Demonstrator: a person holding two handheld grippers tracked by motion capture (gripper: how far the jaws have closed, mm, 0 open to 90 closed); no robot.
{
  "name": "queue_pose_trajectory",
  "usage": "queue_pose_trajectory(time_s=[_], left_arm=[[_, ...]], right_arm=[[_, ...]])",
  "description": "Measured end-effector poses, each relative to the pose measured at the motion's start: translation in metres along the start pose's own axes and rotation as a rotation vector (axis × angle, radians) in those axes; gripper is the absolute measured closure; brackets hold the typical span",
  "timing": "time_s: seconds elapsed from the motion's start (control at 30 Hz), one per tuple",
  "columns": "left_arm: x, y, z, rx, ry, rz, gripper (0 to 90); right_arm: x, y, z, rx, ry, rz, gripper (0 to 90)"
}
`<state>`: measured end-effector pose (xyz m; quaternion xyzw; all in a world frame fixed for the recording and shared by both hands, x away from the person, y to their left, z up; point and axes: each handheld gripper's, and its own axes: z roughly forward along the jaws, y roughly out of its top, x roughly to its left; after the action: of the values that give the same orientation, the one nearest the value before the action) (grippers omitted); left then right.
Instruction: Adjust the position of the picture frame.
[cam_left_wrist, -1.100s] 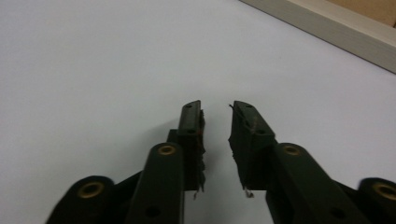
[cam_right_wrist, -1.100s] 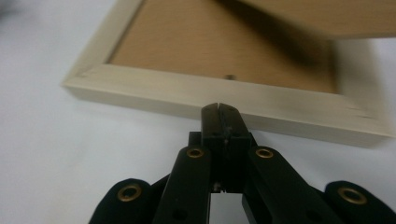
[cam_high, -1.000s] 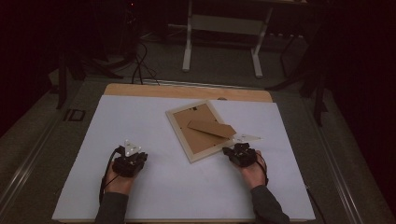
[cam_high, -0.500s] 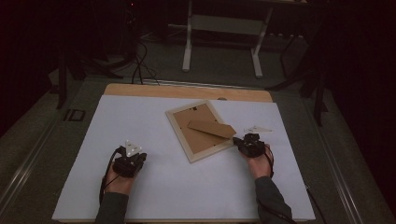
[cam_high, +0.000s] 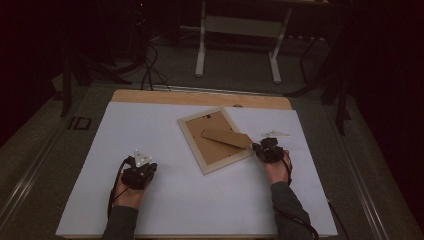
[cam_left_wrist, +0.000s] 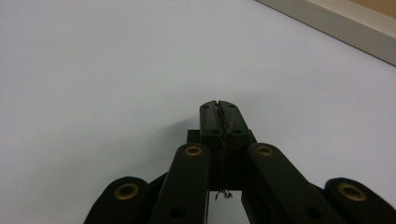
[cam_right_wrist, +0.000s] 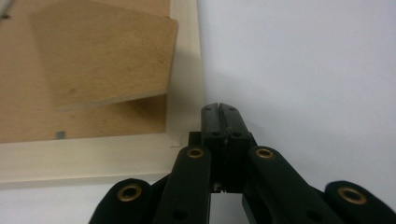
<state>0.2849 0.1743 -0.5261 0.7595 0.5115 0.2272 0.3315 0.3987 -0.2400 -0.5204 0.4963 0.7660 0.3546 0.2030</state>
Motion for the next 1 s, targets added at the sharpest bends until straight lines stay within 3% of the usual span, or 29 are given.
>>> queue_pose_trajectory(time_s=[0.47, 1.0], left_arm=[[0.001, 0.0, 0.001, -0.001, -0.001, -0.002, 89.4], [0.0, -0.001, 0.001, 0.0, -0.004, -0.003, 89.3]], right_arm=[[0.001, -0.005, 0.008, 0.063, -0.001, -0.007, 90.0], [0.014, -0.017, -0.002, 0.054, 0.018, -0.032, 90.0]])
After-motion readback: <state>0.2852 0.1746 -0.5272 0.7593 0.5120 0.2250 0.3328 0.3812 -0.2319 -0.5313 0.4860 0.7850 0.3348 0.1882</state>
